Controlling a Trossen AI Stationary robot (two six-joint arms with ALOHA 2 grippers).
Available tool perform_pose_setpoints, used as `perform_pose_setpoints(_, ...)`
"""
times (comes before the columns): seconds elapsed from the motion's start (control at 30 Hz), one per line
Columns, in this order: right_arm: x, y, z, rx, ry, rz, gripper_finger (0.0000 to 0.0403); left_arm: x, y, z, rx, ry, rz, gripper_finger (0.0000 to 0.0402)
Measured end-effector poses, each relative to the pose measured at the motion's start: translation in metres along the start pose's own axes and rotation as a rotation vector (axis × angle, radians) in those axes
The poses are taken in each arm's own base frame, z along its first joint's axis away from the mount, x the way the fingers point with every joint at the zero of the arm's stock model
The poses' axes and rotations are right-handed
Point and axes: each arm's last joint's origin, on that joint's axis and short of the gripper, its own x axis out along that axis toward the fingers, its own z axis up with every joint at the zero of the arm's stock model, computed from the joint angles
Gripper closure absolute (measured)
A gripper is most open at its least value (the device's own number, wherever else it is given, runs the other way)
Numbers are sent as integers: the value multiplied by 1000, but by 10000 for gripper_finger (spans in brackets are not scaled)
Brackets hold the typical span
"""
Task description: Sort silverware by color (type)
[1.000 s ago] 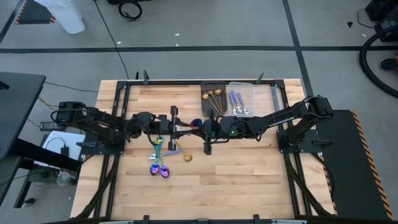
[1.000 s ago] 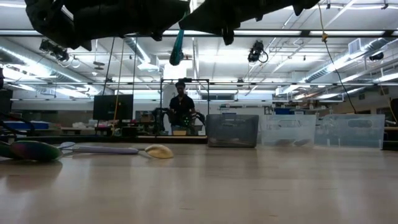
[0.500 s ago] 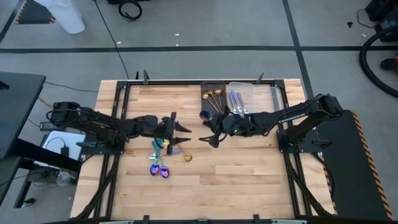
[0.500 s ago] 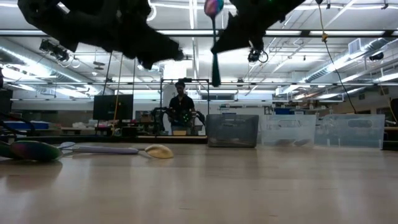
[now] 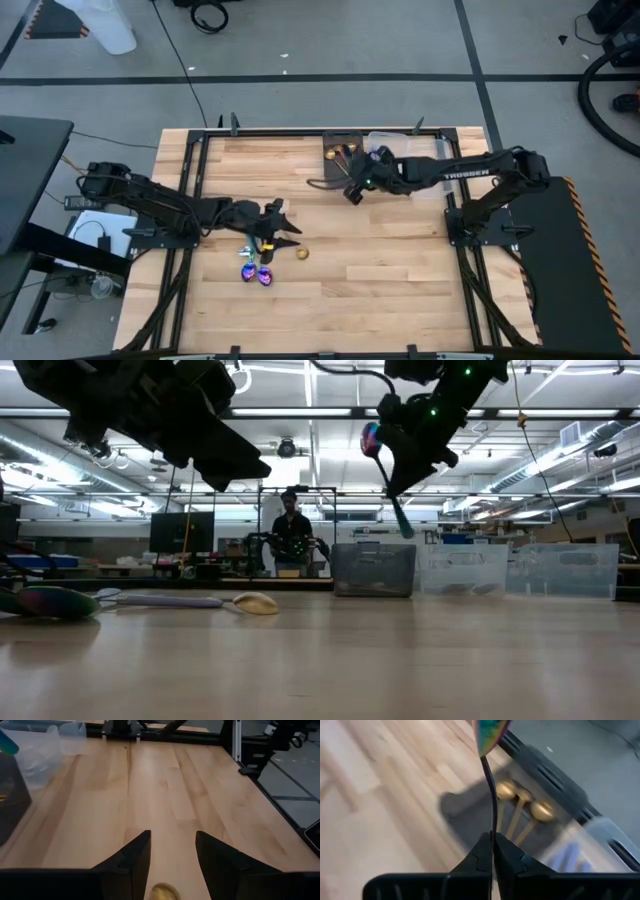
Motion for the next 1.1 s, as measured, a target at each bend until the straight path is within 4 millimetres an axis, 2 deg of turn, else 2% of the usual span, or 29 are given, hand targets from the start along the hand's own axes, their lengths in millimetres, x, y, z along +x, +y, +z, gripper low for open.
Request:
perform_pose_setpoints(0.27, 9, -38, -5, 99, 194, -158, 393, 0, -3, -1, -74, 3, -12, 239)
perform_pose_setpoints(0.47, 13, -61, -12, 146, 311, -256, 393, 0, -5, -1, -64, 3, -14, 239)
perform_pose_setpoints(0.9, 13, -93, -23, 196, 457, -439, 392, 0, -4, 0, -21, -5, -1, 239)
perform_pose_setpoints(1.1, 7, -104, -33, 263, 605, -474, 392, 0, -5, 2, 2, -27, -4, 239)
